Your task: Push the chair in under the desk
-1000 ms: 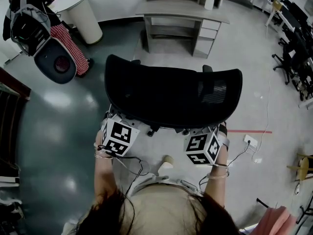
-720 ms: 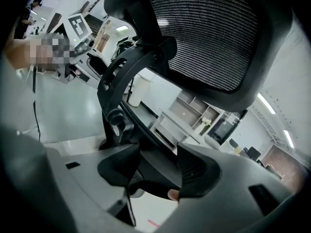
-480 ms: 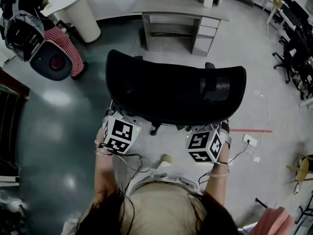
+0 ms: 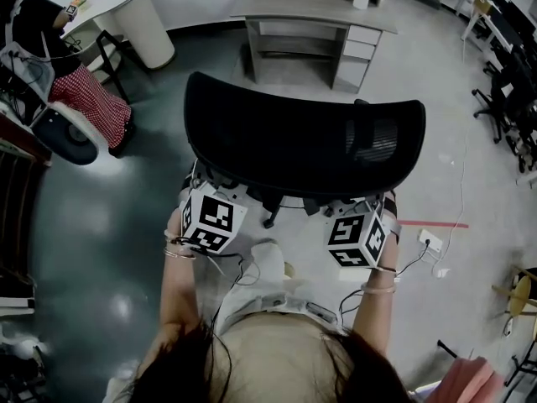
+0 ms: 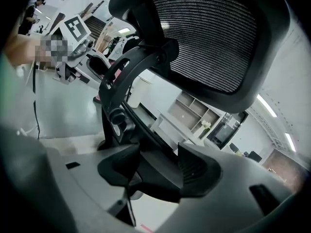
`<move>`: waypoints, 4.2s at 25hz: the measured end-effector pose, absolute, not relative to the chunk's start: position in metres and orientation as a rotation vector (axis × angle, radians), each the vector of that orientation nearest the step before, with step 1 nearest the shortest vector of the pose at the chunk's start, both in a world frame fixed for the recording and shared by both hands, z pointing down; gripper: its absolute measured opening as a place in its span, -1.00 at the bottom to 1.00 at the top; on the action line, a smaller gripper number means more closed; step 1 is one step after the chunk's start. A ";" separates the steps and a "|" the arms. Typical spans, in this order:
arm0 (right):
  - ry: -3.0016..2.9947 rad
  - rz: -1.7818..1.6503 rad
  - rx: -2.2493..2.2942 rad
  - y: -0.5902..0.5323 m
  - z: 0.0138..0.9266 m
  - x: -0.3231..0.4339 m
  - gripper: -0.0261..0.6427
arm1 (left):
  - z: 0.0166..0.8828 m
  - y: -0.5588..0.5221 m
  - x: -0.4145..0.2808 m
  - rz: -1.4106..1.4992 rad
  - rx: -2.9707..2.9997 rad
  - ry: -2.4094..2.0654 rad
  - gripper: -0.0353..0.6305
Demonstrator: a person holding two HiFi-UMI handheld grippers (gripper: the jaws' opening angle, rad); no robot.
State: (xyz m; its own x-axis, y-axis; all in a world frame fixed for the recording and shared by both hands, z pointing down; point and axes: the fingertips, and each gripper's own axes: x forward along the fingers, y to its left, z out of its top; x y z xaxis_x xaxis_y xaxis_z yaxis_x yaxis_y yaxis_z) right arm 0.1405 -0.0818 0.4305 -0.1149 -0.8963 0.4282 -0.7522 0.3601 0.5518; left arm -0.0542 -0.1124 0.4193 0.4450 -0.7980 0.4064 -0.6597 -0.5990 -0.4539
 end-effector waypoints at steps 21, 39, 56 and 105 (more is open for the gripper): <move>-1.899 -0.262 1.430 -0.161 0.429 0.152 -0.23 | 0.417 -0.190 -0.041 -0.940 -2.451 1.203 -0.29; -1.883 -0.244 1.401 -0.216 0.431 0.152 -0.23 | 0.418 -0.244 -0.044 -0.974 -2.458 1.198 -0.29; -1.861 -0.215 1.425 -0.252 0.429 0.142 -0.23 | 0.414 -0.282 -0.052 -0.906 -2.493 1.175 -0.29; -1.868 -0.233 1.456 -0.376 0.425 0.141 -0.22 | 0.409 -0.408 -0.054 -0.853 -2.519 1.205 -0.29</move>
State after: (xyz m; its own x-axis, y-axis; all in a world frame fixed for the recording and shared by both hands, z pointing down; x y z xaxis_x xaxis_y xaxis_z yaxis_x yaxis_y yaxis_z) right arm 0.1409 -0.3763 0.4246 -0.0784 -0.8952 0.4388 -0.7602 0.3384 0.5546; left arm -0.0540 -0.4080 0.4093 0.4950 -0.7677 0.4071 -0.6391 -0.6390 -0.4280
